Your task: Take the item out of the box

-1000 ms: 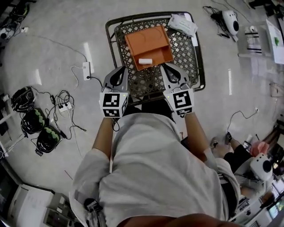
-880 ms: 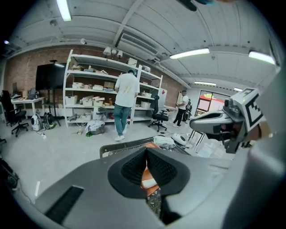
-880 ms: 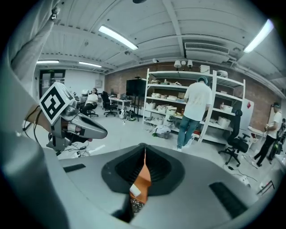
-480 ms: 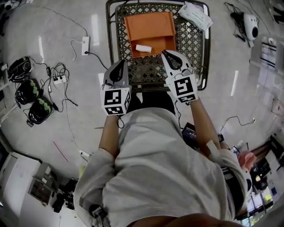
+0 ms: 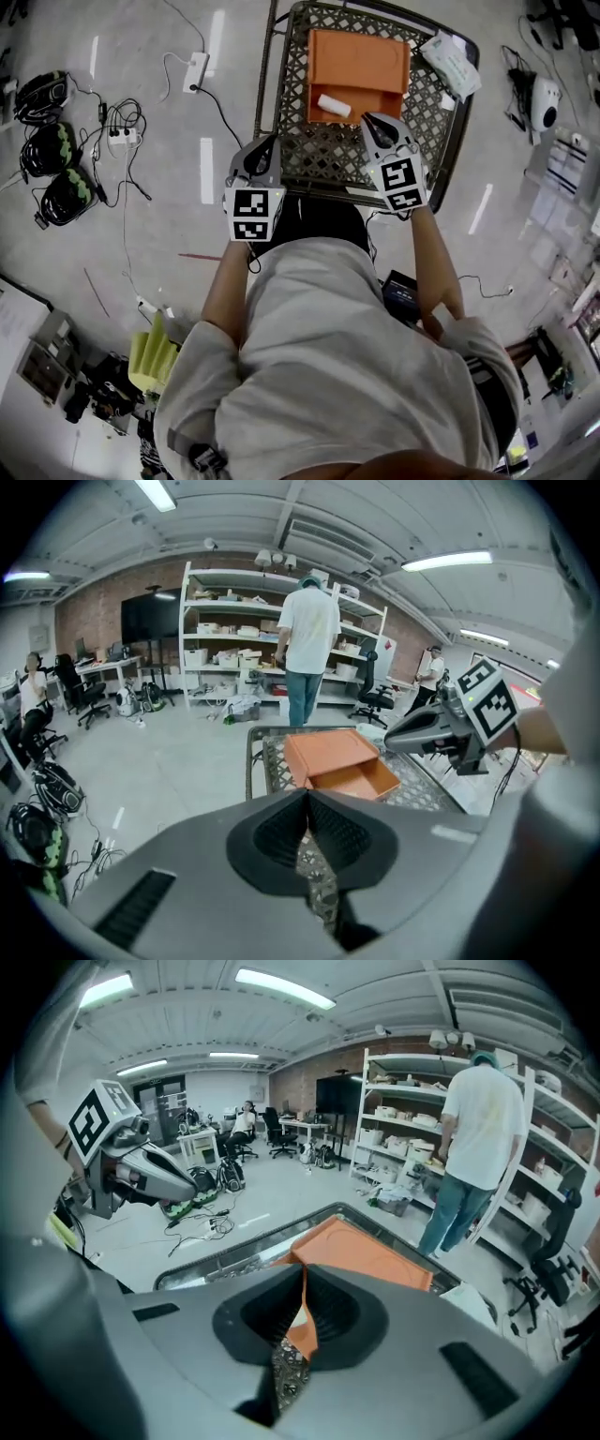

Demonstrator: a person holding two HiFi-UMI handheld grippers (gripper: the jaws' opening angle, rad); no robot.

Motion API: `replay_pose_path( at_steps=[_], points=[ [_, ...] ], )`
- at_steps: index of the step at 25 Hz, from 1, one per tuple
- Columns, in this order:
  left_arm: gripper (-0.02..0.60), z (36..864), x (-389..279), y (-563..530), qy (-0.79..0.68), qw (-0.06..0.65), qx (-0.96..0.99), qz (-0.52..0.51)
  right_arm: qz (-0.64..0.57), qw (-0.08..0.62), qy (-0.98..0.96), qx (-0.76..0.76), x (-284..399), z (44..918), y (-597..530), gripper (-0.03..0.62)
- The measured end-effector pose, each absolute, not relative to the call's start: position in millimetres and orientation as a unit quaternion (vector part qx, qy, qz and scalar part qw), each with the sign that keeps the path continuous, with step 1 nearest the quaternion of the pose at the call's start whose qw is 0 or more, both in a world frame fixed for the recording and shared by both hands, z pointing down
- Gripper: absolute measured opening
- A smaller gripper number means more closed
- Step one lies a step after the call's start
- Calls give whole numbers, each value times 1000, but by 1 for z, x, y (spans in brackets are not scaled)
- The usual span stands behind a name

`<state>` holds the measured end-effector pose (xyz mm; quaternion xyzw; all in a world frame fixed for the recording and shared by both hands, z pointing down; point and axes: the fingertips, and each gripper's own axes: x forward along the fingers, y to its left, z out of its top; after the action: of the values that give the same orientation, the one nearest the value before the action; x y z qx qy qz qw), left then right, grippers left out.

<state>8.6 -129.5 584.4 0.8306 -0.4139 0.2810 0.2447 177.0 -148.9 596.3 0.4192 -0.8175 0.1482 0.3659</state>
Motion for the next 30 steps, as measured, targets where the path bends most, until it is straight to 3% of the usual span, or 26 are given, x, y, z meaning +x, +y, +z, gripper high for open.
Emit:
replay_pose_path(
  at_steps=[13,16,30],
  points=[
    [9,629,-6,-112,-427,303,804,280,135,469,-813,317,145,680,-164,11],
    [9,634,-7,-111,-434,316,798,275,143,484,-810,298,142,695,-165,98],
    [9,650,-3,-110,-442,355,780,265,171,555,-788,204,132,739,-158,140]
  ],
)
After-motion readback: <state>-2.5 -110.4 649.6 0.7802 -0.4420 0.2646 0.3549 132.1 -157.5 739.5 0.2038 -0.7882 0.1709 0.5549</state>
